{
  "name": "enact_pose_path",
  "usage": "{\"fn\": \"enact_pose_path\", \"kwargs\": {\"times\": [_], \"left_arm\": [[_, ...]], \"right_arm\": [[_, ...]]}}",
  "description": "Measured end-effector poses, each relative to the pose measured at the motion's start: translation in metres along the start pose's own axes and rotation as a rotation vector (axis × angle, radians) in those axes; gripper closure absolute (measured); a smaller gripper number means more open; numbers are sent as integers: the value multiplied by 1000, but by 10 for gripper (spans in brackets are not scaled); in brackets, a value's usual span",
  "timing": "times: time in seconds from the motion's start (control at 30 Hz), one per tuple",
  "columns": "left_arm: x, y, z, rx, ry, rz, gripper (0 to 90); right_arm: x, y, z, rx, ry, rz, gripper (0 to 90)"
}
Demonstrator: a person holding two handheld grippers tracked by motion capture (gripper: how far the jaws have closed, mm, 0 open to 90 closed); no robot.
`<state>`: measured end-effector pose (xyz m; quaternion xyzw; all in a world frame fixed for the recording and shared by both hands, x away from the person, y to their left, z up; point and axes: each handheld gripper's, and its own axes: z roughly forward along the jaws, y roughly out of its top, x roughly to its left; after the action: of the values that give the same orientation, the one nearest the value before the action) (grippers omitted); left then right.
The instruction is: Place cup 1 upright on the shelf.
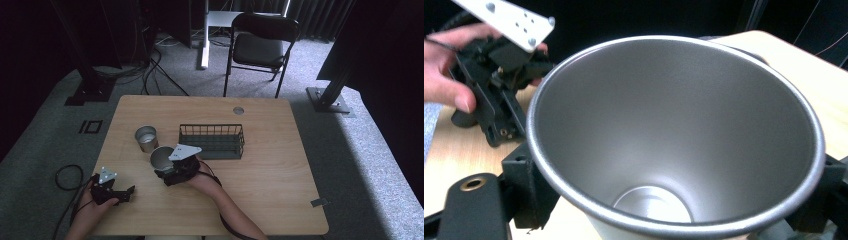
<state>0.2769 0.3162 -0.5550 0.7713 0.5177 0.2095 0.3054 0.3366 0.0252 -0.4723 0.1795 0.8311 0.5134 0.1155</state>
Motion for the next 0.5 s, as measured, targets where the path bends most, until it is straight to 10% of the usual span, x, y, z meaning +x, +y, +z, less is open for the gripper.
{"fn": "enact_pose_path", "kwargs": {"times": [0.5], "left_arm": [[0, 0, 0, 3, -2, 1, 16]], "right_arm": [[-11, 37, -29, -60, -50, 20, 146]]}}
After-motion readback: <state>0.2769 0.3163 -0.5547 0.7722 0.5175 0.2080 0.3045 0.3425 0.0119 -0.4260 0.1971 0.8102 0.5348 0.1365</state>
